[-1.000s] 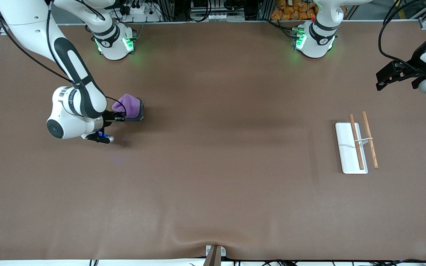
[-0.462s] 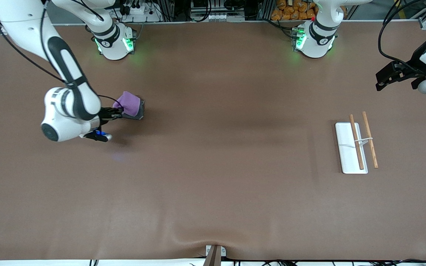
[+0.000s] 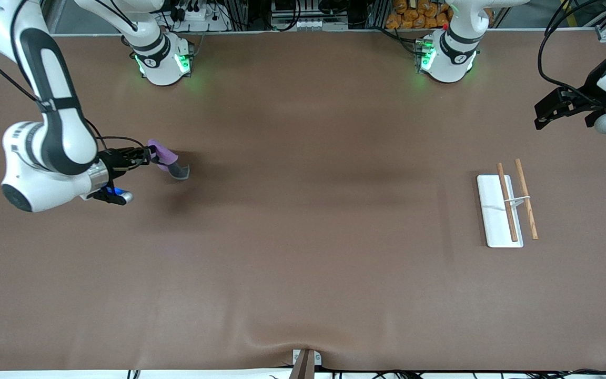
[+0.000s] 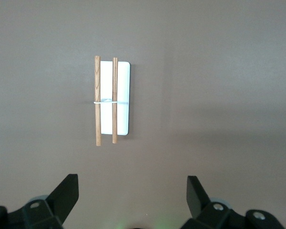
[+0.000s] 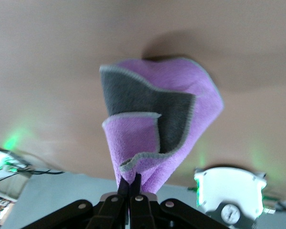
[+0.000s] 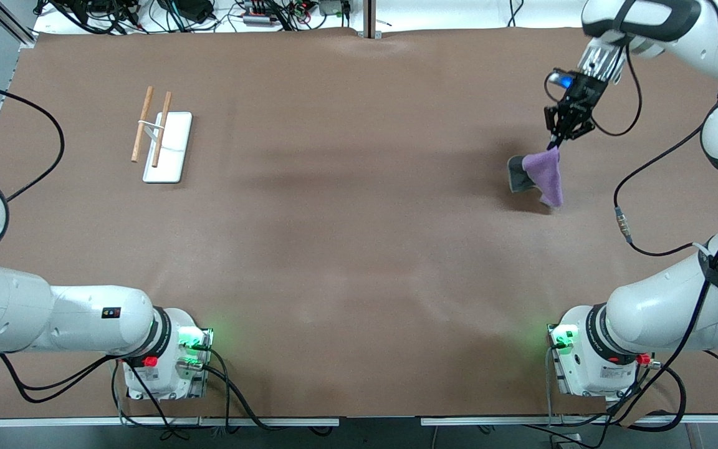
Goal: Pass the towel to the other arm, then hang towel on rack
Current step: 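Lift the purple towel with the right gripper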
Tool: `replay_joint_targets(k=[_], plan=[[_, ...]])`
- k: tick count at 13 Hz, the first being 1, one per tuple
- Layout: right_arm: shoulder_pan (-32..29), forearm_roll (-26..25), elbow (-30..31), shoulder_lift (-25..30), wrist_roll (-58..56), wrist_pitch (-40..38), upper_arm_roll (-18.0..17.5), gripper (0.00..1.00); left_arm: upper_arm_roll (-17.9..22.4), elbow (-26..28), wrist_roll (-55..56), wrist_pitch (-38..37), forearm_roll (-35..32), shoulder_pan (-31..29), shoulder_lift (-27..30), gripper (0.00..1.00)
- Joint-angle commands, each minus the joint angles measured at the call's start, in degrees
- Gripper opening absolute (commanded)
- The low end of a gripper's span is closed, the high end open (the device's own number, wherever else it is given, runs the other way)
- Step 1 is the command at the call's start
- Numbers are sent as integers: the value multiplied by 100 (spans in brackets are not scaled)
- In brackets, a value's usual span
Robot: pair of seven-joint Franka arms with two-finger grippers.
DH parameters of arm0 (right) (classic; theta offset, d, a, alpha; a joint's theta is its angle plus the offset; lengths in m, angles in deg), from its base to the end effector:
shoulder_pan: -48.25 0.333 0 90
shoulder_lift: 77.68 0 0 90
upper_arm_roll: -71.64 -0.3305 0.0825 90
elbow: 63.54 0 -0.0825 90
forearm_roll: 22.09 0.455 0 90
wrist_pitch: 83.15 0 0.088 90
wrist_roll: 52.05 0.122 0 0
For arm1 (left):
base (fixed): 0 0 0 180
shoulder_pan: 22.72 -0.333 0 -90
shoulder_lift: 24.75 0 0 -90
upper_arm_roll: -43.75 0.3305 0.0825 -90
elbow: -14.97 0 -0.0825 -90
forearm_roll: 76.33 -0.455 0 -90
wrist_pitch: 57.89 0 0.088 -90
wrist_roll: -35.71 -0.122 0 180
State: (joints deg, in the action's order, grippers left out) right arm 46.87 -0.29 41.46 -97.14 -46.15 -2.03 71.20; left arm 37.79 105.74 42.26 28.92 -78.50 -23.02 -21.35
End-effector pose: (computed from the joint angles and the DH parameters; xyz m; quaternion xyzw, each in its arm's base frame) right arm 0.5962 0.0399 0.2866 -0.9082 0.0959 0.3703 0.1698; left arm 0.5978 -0.0563 0.6482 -0.9997 -0.0088 0.0027 0.0224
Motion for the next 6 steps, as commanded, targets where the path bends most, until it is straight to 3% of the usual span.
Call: replay_joint_targets(k=[1, 6], plan=[[138, 507, -610, 3, 831, -508, -70, 0, 7, -41, -119, -15, 85, -31, -15, 100], [805, 1343, -1331, -6, 2518, -580, -61, 0, 7, -32, -119, -6, 85, -31, -32, 100]])
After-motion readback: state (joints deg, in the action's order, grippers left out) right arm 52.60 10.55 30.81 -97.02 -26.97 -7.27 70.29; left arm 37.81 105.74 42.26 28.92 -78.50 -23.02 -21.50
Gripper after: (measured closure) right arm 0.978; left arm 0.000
